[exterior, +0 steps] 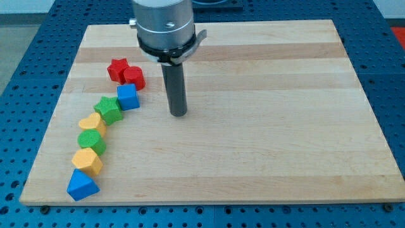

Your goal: Move the blue cube to the top right of the green star

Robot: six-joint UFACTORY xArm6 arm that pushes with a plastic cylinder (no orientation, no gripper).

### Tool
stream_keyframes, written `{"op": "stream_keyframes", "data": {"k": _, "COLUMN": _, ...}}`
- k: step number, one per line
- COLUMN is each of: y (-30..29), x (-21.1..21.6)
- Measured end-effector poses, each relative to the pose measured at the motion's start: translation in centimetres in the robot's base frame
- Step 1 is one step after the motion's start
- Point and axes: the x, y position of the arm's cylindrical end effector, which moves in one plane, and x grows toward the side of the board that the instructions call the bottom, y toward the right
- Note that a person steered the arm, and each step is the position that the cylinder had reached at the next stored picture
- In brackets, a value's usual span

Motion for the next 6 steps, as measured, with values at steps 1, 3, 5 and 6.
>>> {"op": "stream_keyframes", "data": {"k": 1, "y": -2.6, "x": -1.4}}
{"op": "stream_keyframes", "data": {"k": 3, "y": -6.7, "x": -3.1}}
{"op": "stream_keyframes", "data": {"k": 5, "y": -8.0, "x": -3.2}}
{"op": "stream_keyframes", "data": {"k": 6, "y": -8.1, "x": -4.2}}
